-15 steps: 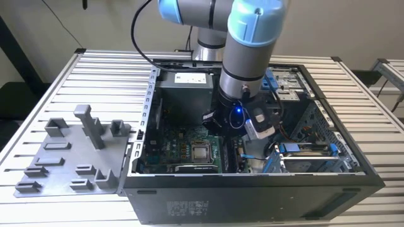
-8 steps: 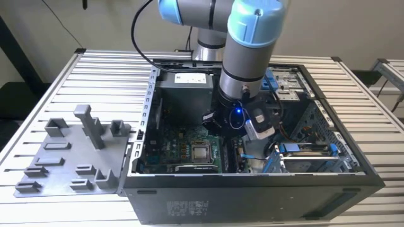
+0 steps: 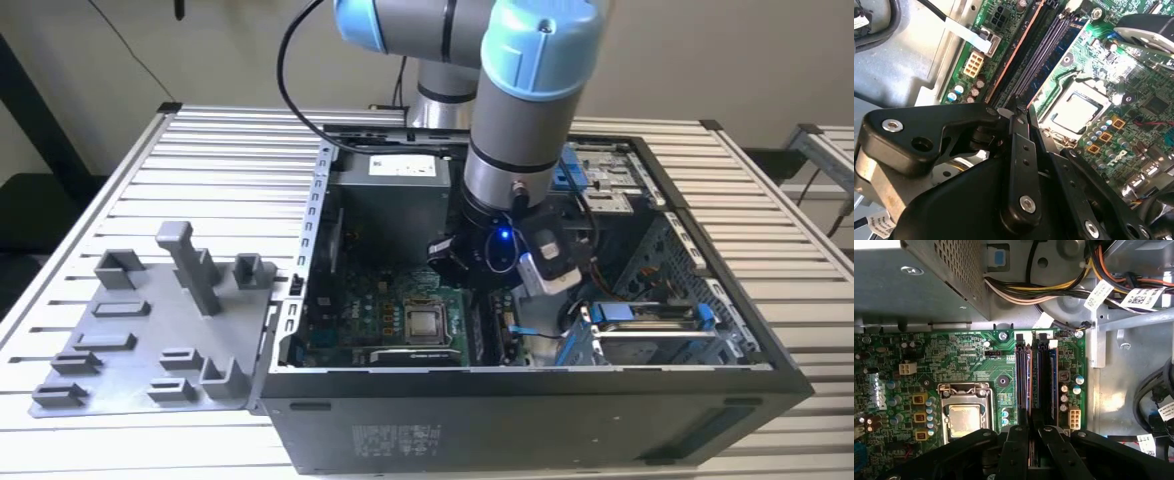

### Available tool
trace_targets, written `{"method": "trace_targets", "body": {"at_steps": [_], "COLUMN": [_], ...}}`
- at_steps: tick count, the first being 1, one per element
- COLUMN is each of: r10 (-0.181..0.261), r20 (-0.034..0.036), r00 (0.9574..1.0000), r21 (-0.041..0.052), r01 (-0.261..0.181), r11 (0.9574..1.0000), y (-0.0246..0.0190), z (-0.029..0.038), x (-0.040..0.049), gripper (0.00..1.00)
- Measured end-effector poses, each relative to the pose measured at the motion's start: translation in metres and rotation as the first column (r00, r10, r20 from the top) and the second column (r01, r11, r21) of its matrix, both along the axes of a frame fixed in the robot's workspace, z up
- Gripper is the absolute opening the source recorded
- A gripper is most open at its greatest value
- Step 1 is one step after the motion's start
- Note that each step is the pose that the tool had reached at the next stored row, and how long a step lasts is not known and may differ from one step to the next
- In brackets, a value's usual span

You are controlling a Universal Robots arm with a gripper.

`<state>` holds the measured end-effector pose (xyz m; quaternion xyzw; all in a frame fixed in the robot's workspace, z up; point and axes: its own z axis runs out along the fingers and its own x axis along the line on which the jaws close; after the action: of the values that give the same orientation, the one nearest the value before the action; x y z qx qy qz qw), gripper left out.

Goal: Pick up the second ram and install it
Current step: 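Insert the second ram into the second slot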

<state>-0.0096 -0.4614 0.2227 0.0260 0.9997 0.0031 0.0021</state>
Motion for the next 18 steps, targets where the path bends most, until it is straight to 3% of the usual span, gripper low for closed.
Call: {"method": "trace_targets", "body": {"at_steps": [12,18], "r10": [0.047,0.048], "r20": [0.0019,0.002], "r00": [0.9989,0.9988], "r21": [-0.0004,-0.0001], "r01": [-0.047,-0.048], "r11": [0.9989,0.9988], "y": [0.0,0.0], "z": [0.0,-0.0013], "x": [0.0011,0.0011], "gripper": [0.14,0.14]}}
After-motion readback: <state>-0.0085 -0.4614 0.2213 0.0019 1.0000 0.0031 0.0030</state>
